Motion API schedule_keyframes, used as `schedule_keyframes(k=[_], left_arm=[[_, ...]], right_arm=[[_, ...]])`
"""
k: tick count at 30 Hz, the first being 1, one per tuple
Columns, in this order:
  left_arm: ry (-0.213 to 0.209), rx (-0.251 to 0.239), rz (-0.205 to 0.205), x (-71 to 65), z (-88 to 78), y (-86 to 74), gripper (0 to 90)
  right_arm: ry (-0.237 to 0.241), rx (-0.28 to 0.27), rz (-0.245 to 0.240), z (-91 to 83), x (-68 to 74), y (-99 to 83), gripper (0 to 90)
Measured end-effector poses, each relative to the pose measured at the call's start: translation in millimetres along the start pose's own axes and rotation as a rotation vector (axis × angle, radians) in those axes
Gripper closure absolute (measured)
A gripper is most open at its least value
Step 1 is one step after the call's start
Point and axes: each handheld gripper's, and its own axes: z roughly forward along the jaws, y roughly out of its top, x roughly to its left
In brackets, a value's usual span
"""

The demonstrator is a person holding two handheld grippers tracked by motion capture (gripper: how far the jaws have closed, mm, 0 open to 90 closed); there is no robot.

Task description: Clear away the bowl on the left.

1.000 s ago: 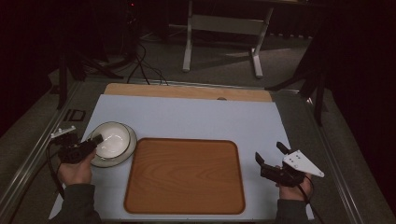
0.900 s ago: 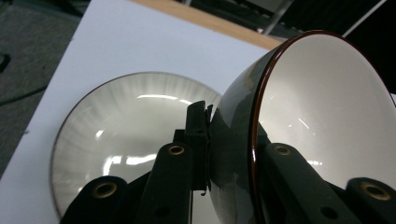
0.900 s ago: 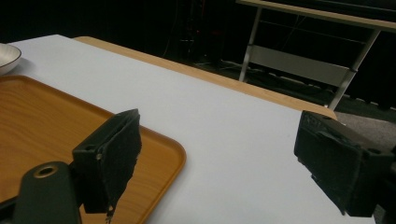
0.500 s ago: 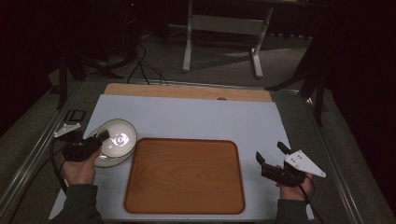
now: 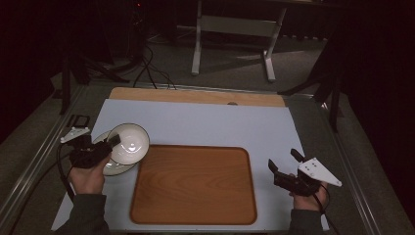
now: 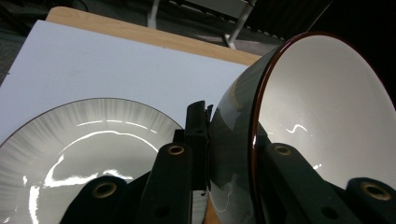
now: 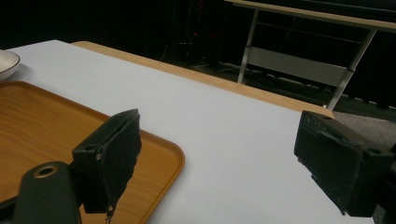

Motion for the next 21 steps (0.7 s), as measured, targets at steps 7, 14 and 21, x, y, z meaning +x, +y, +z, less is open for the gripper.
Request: schedule_keyframes(k=[7, 14, 21], left_arm=[[-0.015, 0.002, 0.009, -6.0, 0.5, 0.9, 80.0], [-0.032, 0.005, 0.034, -13.8, 4.0, 0.3, 80.0], [-0.040, 0.010, 0.052, -22.2, 6.1, 0.1, 80.0]], right_arm=[[0.001, -0.001, 0.001, 0.1, -0.2, -0.1, 14.3], [0.013, -0.009, 0.000, 0.1, 0.0, 0.0, 14.3], [0.016, -0.014, -0.004, -0.2, 0.2, 0.2, 14.3]])
